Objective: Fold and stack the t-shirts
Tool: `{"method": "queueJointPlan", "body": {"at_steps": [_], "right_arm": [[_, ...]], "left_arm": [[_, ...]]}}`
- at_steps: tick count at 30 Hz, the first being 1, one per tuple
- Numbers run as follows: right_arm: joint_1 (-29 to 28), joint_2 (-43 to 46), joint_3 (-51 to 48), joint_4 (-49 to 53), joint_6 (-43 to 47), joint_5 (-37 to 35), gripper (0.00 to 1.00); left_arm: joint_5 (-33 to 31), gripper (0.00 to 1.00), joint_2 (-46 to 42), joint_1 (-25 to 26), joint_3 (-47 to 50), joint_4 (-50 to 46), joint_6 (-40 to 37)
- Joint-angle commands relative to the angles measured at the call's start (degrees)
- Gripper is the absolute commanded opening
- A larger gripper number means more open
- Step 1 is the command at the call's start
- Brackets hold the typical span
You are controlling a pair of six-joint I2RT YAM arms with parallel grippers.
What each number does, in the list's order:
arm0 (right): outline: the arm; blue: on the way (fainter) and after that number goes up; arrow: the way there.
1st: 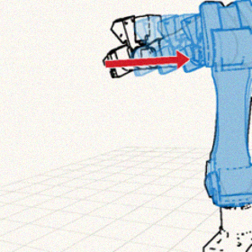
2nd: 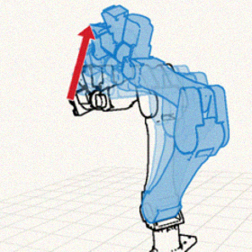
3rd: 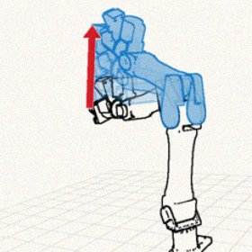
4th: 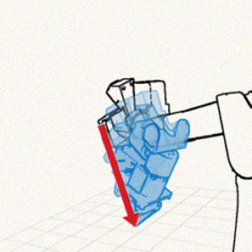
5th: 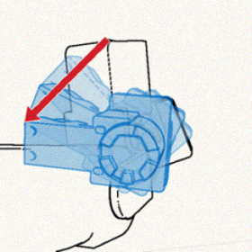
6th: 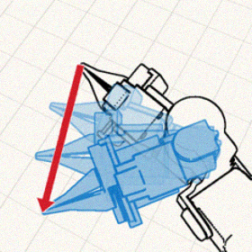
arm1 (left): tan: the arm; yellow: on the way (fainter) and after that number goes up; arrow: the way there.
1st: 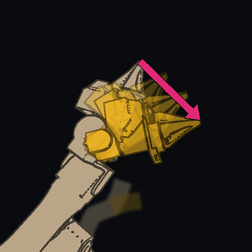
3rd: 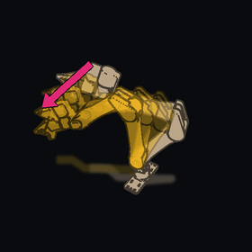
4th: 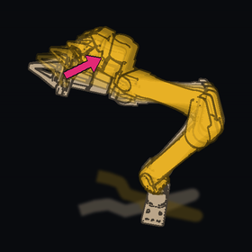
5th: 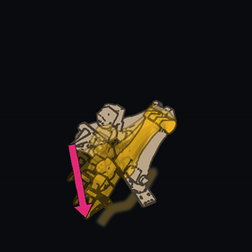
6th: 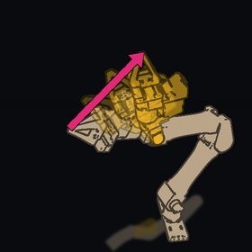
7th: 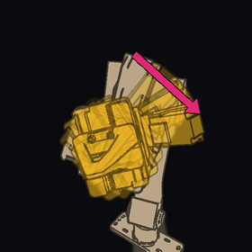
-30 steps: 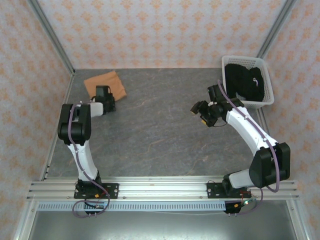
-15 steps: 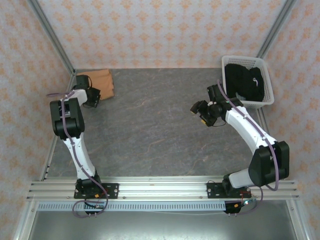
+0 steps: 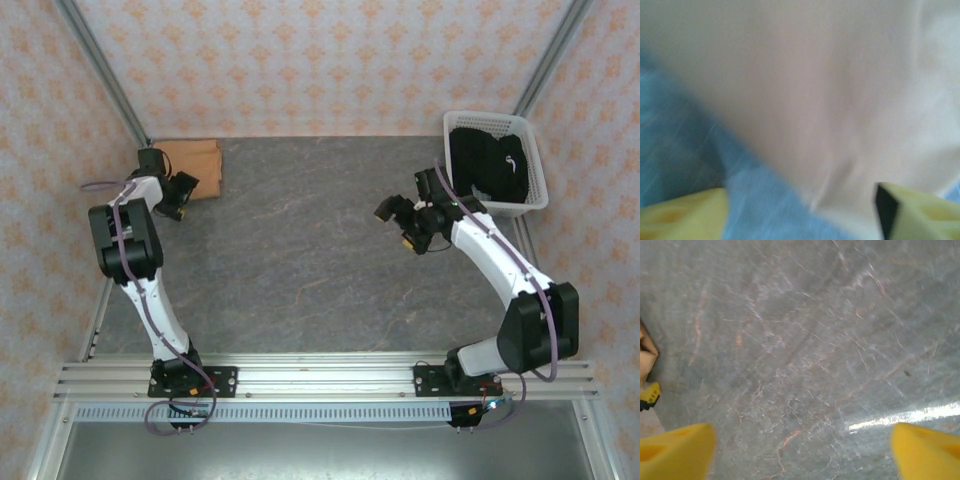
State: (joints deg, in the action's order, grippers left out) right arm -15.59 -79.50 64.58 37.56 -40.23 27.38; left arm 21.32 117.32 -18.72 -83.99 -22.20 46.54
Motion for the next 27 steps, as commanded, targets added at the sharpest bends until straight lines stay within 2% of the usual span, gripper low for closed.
{"method": "queueJointPlan", "body": {"at_steps": [1, 4, 9, 12, 14, 17, 18, 20, 22, 25, 27], "right_arm": [[0.1, 6.4, -1.2, -4.8, -0.4, -2.1, 0.99], [0.1, 11.3, -2.5, -5.9, -1.6, -6.3, 0.99], [0.1, 18.5, -1.1, 1.9, 1.0, -22.1, 0.99], [0.3, 21.2, -0.1, 6.0, 5.1, -27.3, 0.99], [0.4, 23.4, -1.1, 9.3, 4.4, -32.6, 0.99], [0.3, 25.1, -3.8, 15.5, 0.1, -45.1, 0.99], [0.5, 25.7, -5.9, 15.1, -0.4, -49.5, 0.99], [0.4, 28.2, -12.0, 7.5, 4.2, -54.4, 0.99], [0.4, 31.8, -21.3, -9.6, 13.6, -57.0, 0.99], [0.4, 33.2, -33.9, -34.2, 25.6, -62.1, 0.99], [0.9, 29.8, -38.5, -44.4, 31.6, -63.7, 0.99]], "left_arm": [[-4.8, 1.0, -15.9, 1.0, 7.8, -1.5, -0.2], [-7.8, 1.0, -28.7, 2.6, 15.2, -3.8, 0.0], [-15.6, 1.0, -47.2, 10.0, 26.1, -8.3, -0.2], [-24.5, 1.0, -56.7, 14.7, 31.0, -14.0, 1.4], [-31.5, 1.0, -62.6, 17.1, 34.3, -18.2, 3.3], [-46.2, 1.0, -69.7, 22.7, 38.1, -25.6, 8.9], [-49.0, 1.0, -71.8, 24.5, 40.5, -23.6, 6.1], [-53.3, 1.0, -75.0, 26.5, 45.3, -16.7, -1.8], [-57.1, 1.0, -75.8, 28.2, 50.1, -7.3, -15.2], [-56.2, 1.0, -74.5, 28.3, 54.8, 5.4, -31.7], [-55.1, 1.0, -72.1, 28.1, 57.8, 13.0, -34.4]]}}
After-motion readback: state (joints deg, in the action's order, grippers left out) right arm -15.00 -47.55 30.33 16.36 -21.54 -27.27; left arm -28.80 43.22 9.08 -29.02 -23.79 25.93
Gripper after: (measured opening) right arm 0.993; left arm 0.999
